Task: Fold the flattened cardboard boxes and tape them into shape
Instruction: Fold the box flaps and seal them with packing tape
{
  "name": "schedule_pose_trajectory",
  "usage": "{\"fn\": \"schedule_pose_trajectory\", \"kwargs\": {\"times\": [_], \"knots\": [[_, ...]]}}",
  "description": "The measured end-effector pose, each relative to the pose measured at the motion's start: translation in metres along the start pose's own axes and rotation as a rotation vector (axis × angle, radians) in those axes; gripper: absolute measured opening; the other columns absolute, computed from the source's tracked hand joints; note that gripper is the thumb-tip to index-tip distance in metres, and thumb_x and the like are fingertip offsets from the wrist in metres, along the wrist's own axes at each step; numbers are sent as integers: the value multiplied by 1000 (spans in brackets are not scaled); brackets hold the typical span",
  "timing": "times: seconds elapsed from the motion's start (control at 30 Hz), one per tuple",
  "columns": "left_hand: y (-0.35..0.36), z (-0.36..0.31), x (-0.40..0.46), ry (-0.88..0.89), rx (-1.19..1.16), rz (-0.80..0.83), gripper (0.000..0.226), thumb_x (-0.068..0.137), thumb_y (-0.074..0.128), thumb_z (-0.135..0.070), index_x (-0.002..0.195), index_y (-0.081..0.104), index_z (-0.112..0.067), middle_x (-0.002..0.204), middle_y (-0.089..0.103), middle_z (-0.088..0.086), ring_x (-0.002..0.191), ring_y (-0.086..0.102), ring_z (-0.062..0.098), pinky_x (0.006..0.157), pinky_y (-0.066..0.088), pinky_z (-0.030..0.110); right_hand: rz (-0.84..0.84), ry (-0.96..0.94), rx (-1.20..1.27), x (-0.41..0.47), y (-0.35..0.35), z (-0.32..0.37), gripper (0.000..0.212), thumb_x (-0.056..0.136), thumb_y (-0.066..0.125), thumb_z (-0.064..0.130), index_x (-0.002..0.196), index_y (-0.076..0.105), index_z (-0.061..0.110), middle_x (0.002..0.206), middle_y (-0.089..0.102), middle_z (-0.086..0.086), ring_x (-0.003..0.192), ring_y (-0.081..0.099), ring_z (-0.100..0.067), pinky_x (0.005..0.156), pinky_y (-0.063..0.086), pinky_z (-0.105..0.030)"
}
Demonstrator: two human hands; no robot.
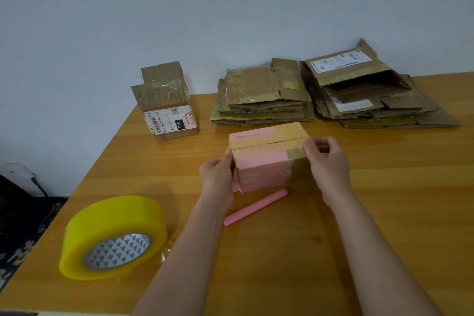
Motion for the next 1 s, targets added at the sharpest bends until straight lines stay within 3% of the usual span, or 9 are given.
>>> {"fn": "schedule_pose_trajectory", "kwargs": {"times": [0.17, 0.23, 0.3, 0.37, 0.47, 0.57, 0.7, 0.9, 1.0], "knots": [[-4, -4, -2, 30, 67, -187, 21, 90, 68, -26, 97, 57, -9, 98, 67, 8, 92, 66, 22, 67, 54, 31, -22, -4, 13, -4, 1, 1, 30, 96, 56, 42, 121, 52, 25, 98, 53, 12, 86, 52, -4, 69, 51, -31], [-6, -8, -3, 36, 45, -245, 25, 86, 74, -20, 96, 52, -12, 99, 65, 8, 93, 65, 22, 68, 53, 29, -15, -7, 30, -6, 1, 1, 30, 96, 55, 43, 121, 53, 26, 98, 53, 13, 86, 51, -3, 67, 49, -29], [-10, -4, 1, -23, 4, -250, 45, 78, 80, -8, 109, 47, -11, 105, 64, 13, 93, 66, 24, 72, 57, 32, 0, 7, 58, -8, 0, 1, 29, 96, 55, 44, 118, 55, 25, 97, 53, 13, 85, 51, -2, 64, 46, -26], [-14, 1, -1, -20, 62, -255, 38, 79, 77, -1, 105, 52, -15, 105, 64, 11, 90, 66, 20, 72, 58, 31, 19, 9, 66, -9, -1, 1, 29, 96, 55, 45, 114, 56, 23, 97, 54, 13, 85, 51, -1, 63, 43, -23], [-15, -9, -18, 245, 186, -296, 27, 92, 62, -2, 107, 61, -23, 112, 64, -2, 94, 60, 9, 72, 50, 20, 33, 10, 65, -11, -1, 3, 26, 96, 55, 44, 112, 56, 24, 95, 54, 14, 84, 50, -1, 62, 42, -22], [6, -23, -32, 519, 261, -74, 36, 101, 50, -14, 136, 55, -20, 133, 59, -7, 111, 55, 6, 87, 49, 18, 41, -18, 33, -10, -3, 2, 26, 96, 54, 46, 111, 55, 25, 96, 54, 16, 85, 50, 1, 64, 43, -22], [21, -22, -32, 606, 458, 48, 43, 105, 41, -15, 148, 38, -16, 156, 34, -5, 137, 40, 10, 106, 43, 23, 61, -44, -17, -8, -2, 2, 27, 96, 52, 48, 109, 55, 25, 98, 53, 19, 87, 51, 1, 67, 46, -24], [17, -21, -17, 495, 519, 60, 49, 104, 39, -13, 152, 30, -18, 150, 43, -7, 131, 48, 25, 107, 45, 44, 66, -69, -10, -6, -3, 0, 30, 99, 46, 49, 95, 58, 22, 94, 59, 6, 87, 56, -8, 65, 42, -26], [19, -24, -11, 406, 581, 67, 31, 101, 39, -7, 128, 52, -15, 124, 59, 0, 111, 59, 24, 92, 53, 42, 77, -37, -73, -4, -5, 5, 35, 102, 39, 47, 96, 58, 18, 91, 59, -2, 80, 54, -10, 64, 45, -32]]}}
Point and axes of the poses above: each hand's wrist, its own x-axis towards the middle knuckle, its own y-axis out of the palm, z = x × y, the point moved 5 cm from there along x, towards the middle knuckle
